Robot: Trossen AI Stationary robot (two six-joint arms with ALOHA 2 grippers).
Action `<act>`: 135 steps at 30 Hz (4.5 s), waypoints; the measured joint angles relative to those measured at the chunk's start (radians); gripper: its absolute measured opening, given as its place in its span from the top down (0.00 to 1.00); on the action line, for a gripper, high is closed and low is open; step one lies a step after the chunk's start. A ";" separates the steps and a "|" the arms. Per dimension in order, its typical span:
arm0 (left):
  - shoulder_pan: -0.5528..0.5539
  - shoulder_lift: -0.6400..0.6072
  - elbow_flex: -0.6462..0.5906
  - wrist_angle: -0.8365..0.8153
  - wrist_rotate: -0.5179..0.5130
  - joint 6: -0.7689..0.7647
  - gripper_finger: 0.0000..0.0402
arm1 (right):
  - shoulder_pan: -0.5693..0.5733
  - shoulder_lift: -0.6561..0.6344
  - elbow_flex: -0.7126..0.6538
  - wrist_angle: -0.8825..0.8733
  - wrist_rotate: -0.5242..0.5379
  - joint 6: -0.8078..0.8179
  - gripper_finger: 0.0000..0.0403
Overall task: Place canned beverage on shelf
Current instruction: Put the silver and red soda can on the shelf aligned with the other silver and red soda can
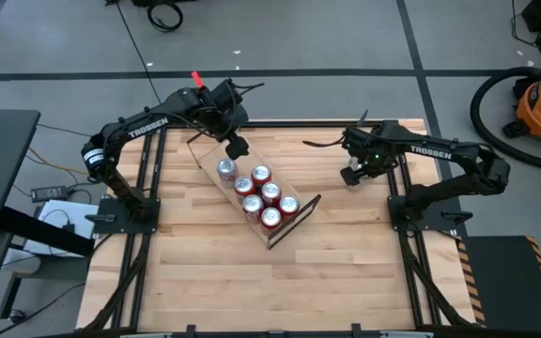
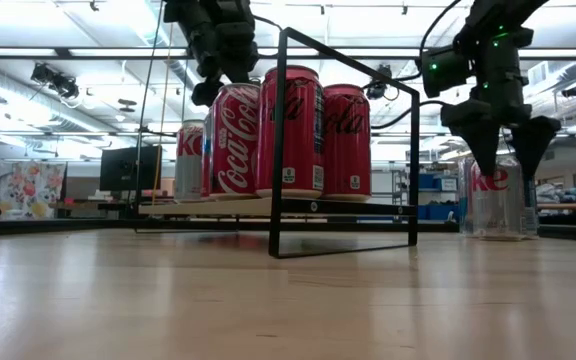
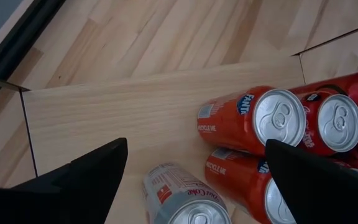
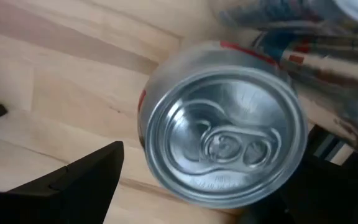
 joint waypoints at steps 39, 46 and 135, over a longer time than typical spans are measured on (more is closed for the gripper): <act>0.000 -0.001 0.001 -0.038 0.000 0.027 0.03 | -0.036 0.100 0.023 0.088 0.026 -0.083 0.21; 0.023 -0.002 0.113 -0.199 -0.001 0.125 0.03 | -0.007 0.105 0.174 0.009 0.021 -0.084 0.18; -0.321 -0.341 -0.442 0.625 -0.440 -0.021 0.03 | 0.144 0.738 1.478 -0.201 -0.088 -0.250 0.19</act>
